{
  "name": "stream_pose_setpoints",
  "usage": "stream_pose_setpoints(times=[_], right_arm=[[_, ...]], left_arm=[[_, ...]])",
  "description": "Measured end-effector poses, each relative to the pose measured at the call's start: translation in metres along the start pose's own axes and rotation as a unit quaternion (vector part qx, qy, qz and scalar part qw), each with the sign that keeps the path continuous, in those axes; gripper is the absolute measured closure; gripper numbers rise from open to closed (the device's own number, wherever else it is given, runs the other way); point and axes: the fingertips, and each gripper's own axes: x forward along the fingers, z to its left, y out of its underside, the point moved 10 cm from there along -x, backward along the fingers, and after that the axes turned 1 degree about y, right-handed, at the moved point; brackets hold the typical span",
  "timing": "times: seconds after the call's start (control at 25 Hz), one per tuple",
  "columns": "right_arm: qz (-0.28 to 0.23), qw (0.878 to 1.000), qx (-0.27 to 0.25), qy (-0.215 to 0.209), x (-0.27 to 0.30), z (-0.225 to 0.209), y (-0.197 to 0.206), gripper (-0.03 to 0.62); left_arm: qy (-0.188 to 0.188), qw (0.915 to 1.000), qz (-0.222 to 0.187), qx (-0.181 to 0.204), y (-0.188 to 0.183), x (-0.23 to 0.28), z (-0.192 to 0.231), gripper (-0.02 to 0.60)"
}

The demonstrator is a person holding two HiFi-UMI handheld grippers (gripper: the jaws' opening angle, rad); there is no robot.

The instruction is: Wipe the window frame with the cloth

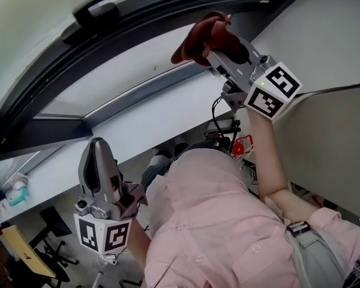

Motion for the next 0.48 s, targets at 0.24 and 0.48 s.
stream_pose_setpoints(times=[0.24,0.48], right_arm=[[0.03,0.999,0.007,-0.035,-0.01,0.035,0.009,0.523],[0.049,0.997,0.02,-0.051,-0.016,0.053,0.019,0.525]], left_arm=[[-0.005,1.0,-0.001,-0.003,0.001,-0.016,0.001,0.584],[-0.016,0.9999,-0.005,-0.005,0.001,-0.031,0.001,0.584]])
